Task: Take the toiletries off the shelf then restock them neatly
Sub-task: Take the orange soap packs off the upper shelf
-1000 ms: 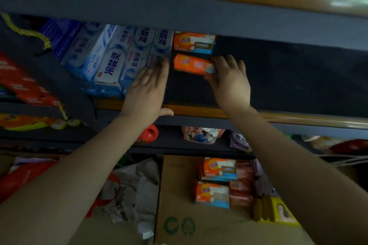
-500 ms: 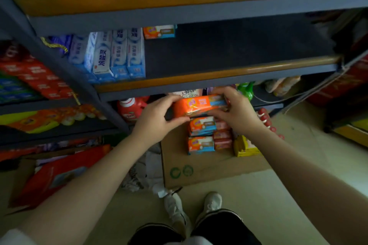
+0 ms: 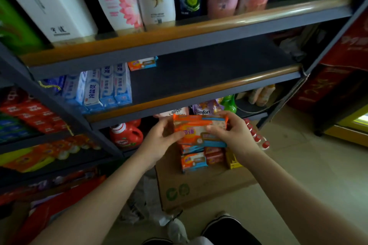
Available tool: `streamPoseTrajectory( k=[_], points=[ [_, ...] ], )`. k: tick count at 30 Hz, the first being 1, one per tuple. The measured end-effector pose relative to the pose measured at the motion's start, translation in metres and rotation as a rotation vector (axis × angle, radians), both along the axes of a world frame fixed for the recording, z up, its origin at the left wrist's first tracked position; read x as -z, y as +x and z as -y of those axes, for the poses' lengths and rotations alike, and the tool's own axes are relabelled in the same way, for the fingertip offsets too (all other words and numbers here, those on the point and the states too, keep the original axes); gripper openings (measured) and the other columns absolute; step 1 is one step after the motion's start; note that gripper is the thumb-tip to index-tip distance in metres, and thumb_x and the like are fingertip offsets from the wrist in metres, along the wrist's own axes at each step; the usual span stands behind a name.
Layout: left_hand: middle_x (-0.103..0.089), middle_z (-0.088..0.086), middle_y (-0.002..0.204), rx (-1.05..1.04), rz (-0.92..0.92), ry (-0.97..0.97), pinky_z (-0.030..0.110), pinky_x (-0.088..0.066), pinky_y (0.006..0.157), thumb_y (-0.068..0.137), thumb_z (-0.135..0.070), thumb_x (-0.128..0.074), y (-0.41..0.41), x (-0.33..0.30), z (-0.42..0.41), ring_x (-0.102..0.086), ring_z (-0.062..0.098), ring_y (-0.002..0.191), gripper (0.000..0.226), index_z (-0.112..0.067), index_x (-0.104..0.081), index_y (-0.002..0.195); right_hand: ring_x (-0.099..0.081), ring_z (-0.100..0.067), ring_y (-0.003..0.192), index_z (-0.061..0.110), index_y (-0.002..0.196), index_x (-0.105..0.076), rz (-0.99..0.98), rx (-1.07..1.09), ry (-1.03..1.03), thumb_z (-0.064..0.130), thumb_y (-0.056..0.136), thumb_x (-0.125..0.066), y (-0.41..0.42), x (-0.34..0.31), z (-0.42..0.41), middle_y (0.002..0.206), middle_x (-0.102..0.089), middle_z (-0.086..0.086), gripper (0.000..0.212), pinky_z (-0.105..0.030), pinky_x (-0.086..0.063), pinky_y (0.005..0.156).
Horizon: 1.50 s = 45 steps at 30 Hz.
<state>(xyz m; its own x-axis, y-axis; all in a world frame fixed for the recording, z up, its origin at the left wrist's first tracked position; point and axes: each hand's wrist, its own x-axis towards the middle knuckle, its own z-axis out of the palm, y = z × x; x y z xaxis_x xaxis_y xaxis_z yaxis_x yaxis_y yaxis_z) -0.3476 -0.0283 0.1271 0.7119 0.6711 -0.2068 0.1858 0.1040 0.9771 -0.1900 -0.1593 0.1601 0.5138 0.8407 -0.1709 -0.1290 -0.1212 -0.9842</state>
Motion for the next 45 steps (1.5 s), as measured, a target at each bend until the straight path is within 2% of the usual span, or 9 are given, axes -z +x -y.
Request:
streamPoseTrajectory(
  k=[6,15,20,24,29,33,36,40,45],
  points=[
    [-0.072,-0.003,0.093,-0.163,0.138,-0.523,0.026,-0.054,0.076,0.09,-0.011,-0.047,0.016,0.014,0.024,-0.065,0.015,0.092,0.02,-0.017,-0.06,0.104,-0.068,-0.017,0.092,0.014,0.098,-0.064,-0.078,-0.235,-0.049,0.032,0.089,-0.05,0.02,-0.021,0.02,0.095,-0.071,-0.003,0.024,-0.025,-0.056,0.076],
    [-0.066,0.002,0.073,-0.16,0.03,-0.833,0.019,-0.043,0.046,0.084,-0.039,-0.048,0.046,0.01,0.068,-0.058,0.008,0.055,0.036,-0.01,-0.059,0.102,-0.066,-0.023,0.075,0.004,0.092,-0.062,-0.232,-0.252,-0.219,0.039,0.098,-0.035,0.07,-0.023,0.023,0.087,-0.066,-0.016,0.044,-0.028,-0.057,0.064],
    [-0.068,0.002,0.084,-0.303,-0.205,-0.583,0.019,-0.042,0.046,0.08,-0.032,-0.065,0.061,-0.012,0.072,-0.061,0.012,0.07,0.027,-0.014,-0.063,0.1,-0.066,-0.028,0.098,0.012,0.112,-0.06,-0.366,-0.245,-0.347,0.047,0.088,-0.051,0.087,0.007,0.021,0.107,-0.068,-0.013,0.043,-0.042,-0.054,0.084],
    [-0.066,-0.006,0.096,-0.279,-0.359,-0.032,0.022,-0.052,0.067,0.076,-0.036,-0.073,0.067,-0.029,0.086,-0.064,0.007,0.083,0.027,-0.024,-0.059,0.096,-0.067,-0.026,0.085,0.007,0.108,-0.058,-0.591,-0.225,-0.378,0.023,0.083,-0.059,0.082,0.032,0.022,0.098,-0.068,-0.013,0.03,-0.042,-0.054,0.082],
    [-0.062,-0.007,0.093,-0.281,-0.423,0.455,0.023,-0.048,0.072,0.072,-0.041,-0.075,0.071,-0.026,0.106,-0.059,0.008,0.084,0.037,-0.023,-0.055,0.098,-0.066,-0.03,0.09,0.001,0.126,-0.051,-0.677,-0.232,-0.334,0.03,0.075,-0.062,0.079,0.037,0.024,0.118,-0.061,-0.021,0.059,-0.046,-0.056,0.08],
    [-0.062,-0.003,0.086,-0.349,-0.417,-0.066,0.027,-0.049,0.059,0.081,-0.043,-0.066,0.07,-0.024,0.094,-0.061,0.011,0.073,0.031,-0.022,-0.055,0.102,-0.068,-0.028,0.085,0.002,0.11,-0.062,-0.499,-0.311,-0.426,0.039,0.068,-0.071,0.09,0.038,0.022,0.103,-0.069,-0.017,0.056,-0.045,-0.055,0.082],
    [-0.054,0.001,0.049,-0.271,-0.433,-0.506,0.019,-0.033,0.038,0.086,-0.044,-0.057,0.065,-0.018,0.085,-0.047,0.011,0.038,0.033,-0.011,-0.058,0.085,-0.065,-0.016,0.055,0.012,0.087,-0.067,-0.481,-0.381,-0.588,0.04,0.084,-0.06,0.097,0.036,0.021,0.072,-0.07,-0.006,0.03,-0.025,-0.052,0.054],
    [-0.066,0.009,0.074,-0.153,-0.329,-0.615,0.024,-0.047,0.054,0.08,-0.06,-0.05,0.052,-0.01,0.08,-0.062,0.018,0.063,0.053,-0.01,-0.063,0.092,-0.046,-0.008,0.029,0.003,0.083,-0.063,-0.595,-0.36,-0.664,0.026,0.091,-0.049,0.09,0.031,0.016,0.057,-0.064,-0.008,0.029,-0.012,-0.034,0.028],
    [-0.067,0.002,0.094,-0.213,-0.042,-0.554,0.026,-0.051,0.069,0.086,-0.036,-0.052,0.04,-0.007,0.062,-0.065,0.014,0.083,0.022,-0.021,-0.059,0.101,-0.033,-0.002,0.026,0.008,0.081,-0.06,-0.759,-0.38,-0.654,0.036,0.097,-0.032,0.078,0.027,0.007,0.046,-0.046,-0.001,0.042,-0.008,-0.022,0.025]
  ],
)
